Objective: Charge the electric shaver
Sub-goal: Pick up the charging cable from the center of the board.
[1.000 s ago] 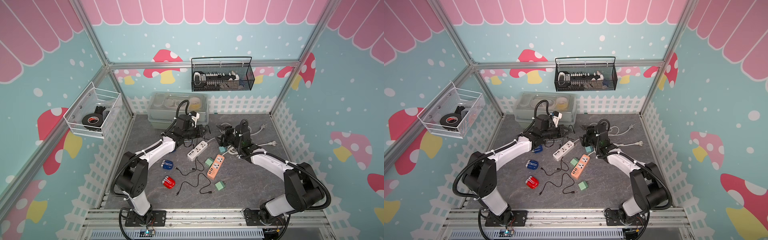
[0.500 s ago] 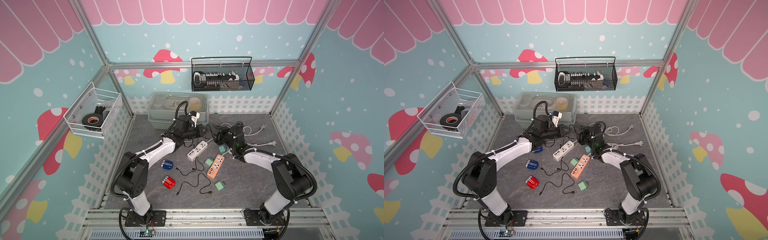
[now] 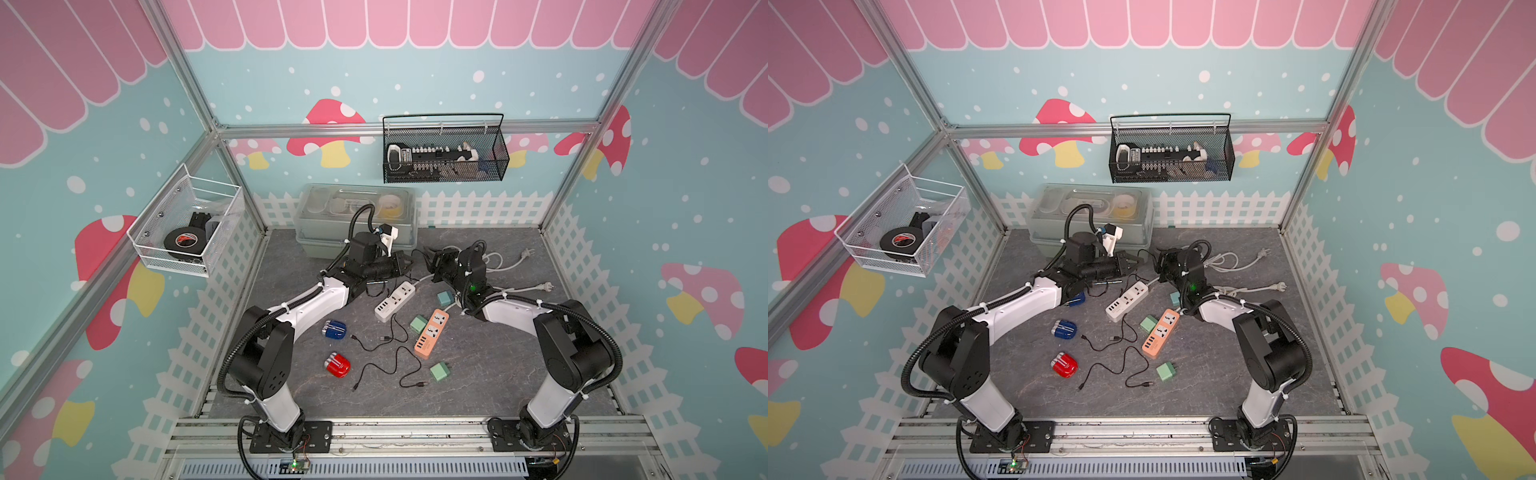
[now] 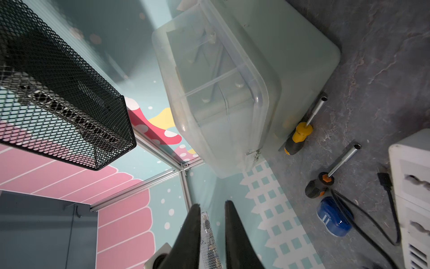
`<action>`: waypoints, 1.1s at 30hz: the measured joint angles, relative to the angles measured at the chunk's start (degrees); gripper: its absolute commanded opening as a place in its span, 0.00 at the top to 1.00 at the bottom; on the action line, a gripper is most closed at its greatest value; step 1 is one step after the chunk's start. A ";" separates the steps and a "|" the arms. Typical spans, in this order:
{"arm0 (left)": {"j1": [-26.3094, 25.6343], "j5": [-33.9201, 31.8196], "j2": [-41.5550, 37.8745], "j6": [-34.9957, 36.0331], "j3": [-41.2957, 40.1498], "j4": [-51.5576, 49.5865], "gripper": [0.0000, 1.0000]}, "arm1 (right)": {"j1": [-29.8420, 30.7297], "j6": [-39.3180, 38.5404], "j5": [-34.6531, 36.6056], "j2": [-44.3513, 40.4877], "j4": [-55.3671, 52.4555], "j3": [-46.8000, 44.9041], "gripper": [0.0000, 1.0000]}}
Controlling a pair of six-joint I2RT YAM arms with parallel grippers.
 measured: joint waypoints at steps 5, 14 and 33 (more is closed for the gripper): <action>0.57 0.00 -0.31 0.02 0.00 -0.02 1.00 | -0.07 0.07 0.57 -0.33 0.52 -1.07 0.79; 1.07 0.02 -1.07 0.00 -0.61 -0.02 0.97 | -0.46 0.26 1.20 -1.22 1.01 -2.34 1.00; -4.17 -5.55 -9.99 -39.47 3.54 -3.78 0.44 | -1.62 0.24 1.16 -1.14 1.86 4.61 1.00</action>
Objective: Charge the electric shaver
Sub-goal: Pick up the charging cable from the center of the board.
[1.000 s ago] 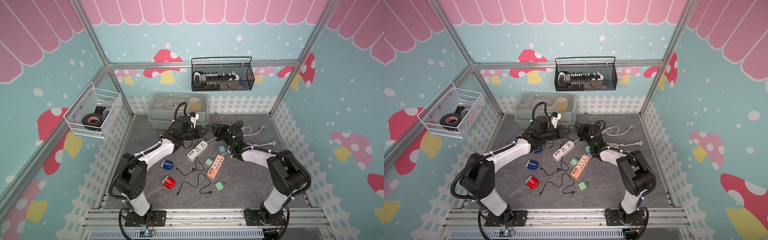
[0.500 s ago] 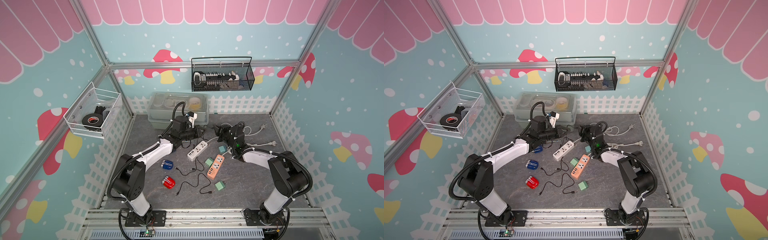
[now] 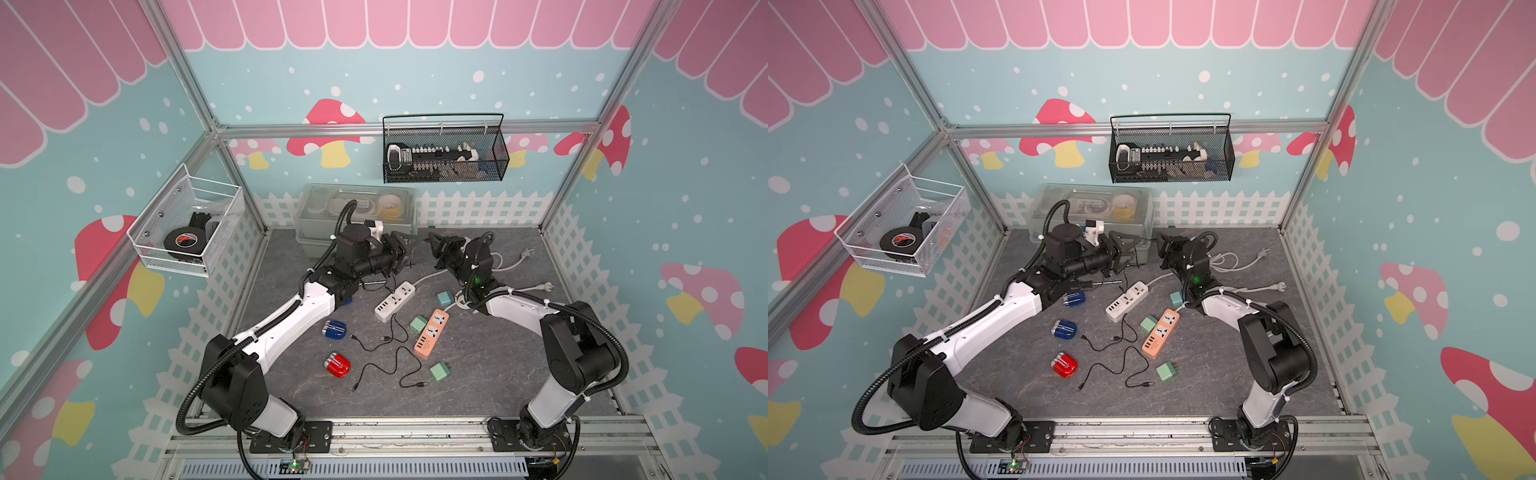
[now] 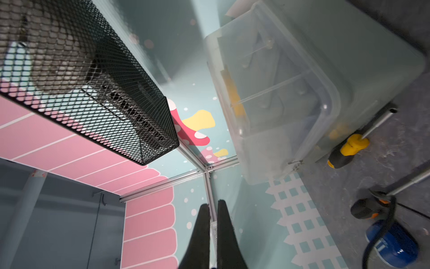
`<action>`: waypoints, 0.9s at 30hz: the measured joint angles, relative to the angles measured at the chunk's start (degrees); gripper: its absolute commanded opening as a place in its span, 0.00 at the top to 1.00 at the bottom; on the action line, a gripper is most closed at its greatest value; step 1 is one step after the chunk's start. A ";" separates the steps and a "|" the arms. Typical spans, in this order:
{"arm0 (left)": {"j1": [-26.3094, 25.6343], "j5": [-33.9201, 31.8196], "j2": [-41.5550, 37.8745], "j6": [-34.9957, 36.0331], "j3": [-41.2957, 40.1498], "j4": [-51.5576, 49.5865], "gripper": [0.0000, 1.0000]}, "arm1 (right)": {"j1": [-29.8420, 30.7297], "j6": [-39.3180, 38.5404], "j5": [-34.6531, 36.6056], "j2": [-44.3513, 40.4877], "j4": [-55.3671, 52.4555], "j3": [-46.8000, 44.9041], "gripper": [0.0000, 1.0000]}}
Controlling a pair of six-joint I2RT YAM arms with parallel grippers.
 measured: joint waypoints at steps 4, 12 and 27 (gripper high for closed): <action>-1.46 0.17 4.02 -5.99 1.07 3.21 0.47 | 0.00 0.02 -1.81 -0.09 -1.09 1.03 1.00; 2.71 0.24 11.52 -6.95 5.92 4.37 0.60 | 0.00 0.00 -4.48 -3.85 -6.86 -0.17 1.00; 2.12 3.87 12.61 -5.66 6.49 6.29 0.73 | -0.11 0.02 -5.77 -4.85 -8.15 -0.15 1.00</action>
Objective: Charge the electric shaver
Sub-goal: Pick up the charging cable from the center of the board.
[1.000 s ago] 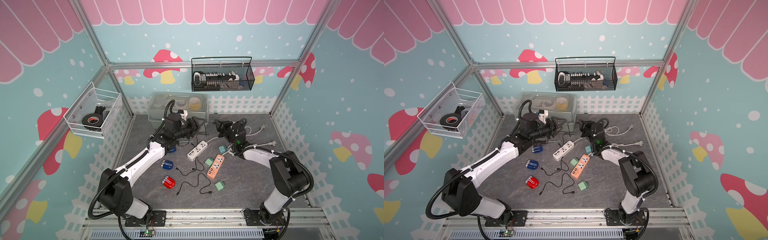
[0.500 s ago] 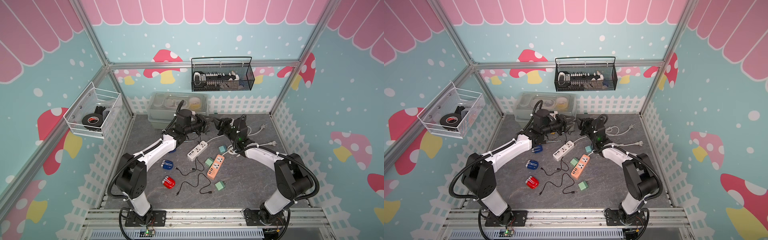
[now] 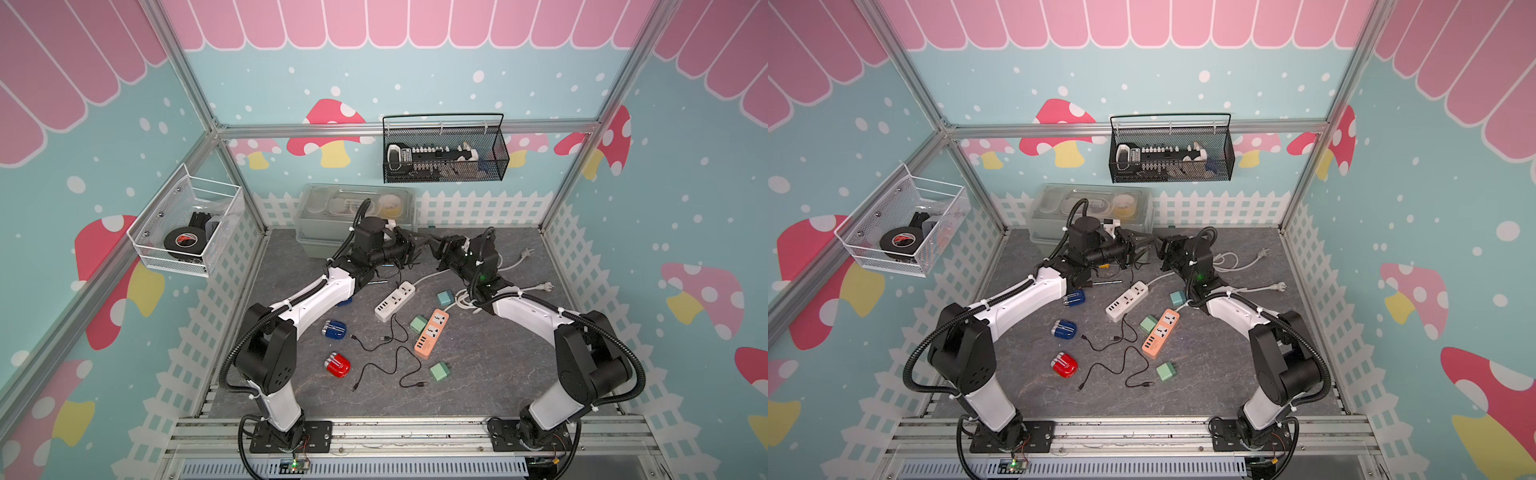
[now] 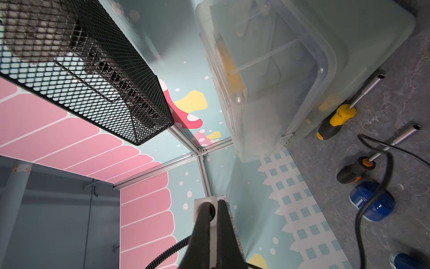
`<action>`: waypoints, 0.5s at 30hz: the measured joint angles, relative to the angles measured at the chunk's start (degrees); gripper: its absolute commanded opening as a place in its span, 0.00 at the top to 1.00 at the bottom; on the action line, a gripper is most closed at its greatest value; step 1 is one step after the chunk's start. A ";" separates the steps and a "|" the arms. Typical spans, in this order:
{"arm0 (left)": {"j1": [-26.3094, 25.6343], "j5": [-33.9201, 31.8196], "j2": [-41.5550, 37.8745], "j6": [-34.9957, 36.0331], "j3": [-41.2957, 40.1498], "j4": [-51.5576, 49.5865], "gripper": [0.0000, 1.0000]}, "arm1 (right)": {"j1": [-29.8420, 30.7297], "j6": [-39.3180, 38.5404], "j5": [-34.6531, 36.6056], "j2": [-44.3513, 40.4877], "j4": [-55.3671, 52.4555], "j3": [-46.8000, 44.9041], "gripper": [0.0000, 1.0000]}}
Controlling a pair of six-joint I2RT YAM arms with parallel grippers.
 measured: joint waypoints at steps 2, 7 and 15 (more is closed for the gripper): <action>0.15 0.00 0.00 0.37 -0.22 0.00 0.74 | 0.00 -0.02 -0.35 0.15 -0.04 0.11 1.00; 0.85 0.59 0.52 0.90 -0.26 0.07 0.83 | 0.00 0.00 -1.29 0.33 -0.42 0.61 1.00; 1.03 1.75 2.78 1.07 -0.15 0.94 0.87 | -0.20 -0.02 -1.57 1.55 -1.27 0.70 1.00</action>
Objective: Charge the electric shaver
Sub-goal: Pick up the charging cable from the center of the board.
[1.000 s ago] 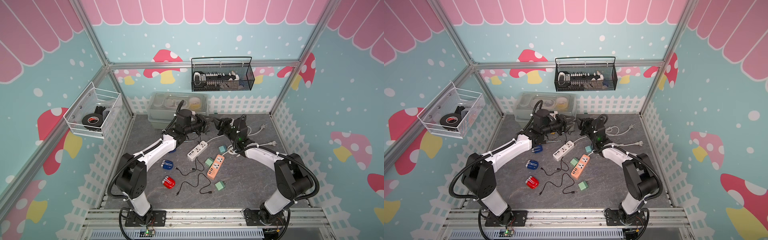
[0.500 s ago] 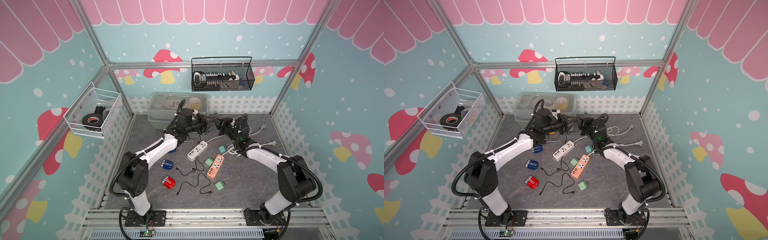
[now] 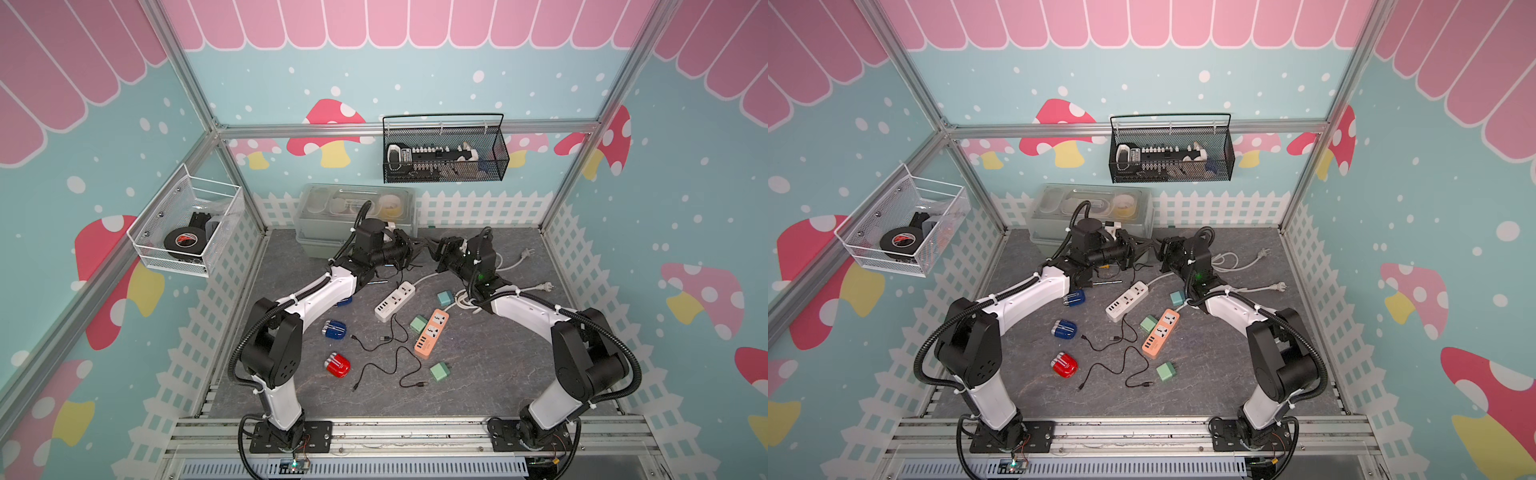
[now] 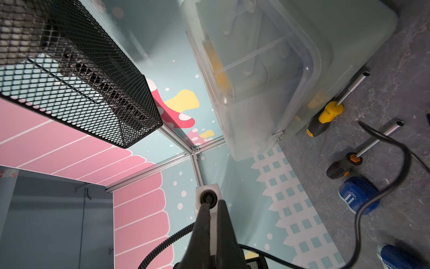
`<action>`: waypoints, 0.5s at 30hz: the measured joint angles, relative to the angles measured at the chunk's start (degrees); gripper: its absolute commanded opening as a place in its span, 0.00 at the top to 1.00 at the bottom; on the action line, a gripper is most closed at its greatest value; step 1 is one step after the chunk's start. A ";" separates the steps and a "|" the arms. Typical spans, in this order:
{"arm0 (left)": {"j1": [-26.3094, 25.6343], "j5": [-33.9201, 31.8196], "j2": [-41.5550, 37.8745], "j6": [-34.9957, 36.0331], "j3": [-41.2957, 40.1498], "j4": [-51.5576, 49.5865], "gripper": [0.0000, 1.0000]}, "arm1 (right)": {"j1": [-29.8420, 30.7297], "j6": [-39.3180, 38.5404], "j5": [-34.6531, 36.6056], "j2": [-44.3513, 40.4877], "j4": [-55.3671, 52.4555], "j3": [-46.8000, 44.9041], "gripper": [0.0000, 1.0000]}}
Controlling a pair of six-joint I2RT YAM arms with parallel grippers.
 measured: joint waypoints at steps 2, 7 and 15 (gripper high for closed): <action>0.00 0.26 0.09 0.00 0.00 0.00 0.87 | -0.02 0.00 -0.26 0.28 0.02 0.22 1.00; 0.17 0.83 0.09 -0.09 0.00 0.17 0.95 | -0.02 -0.02 -0.39 0.35 0.02 0.37 1.00; 0.48 1.27 0.09 -0.17 -0.02 0.15 1.00 | -0.04 -0.02 -0.50 0.35 -0.24 0.37 0.92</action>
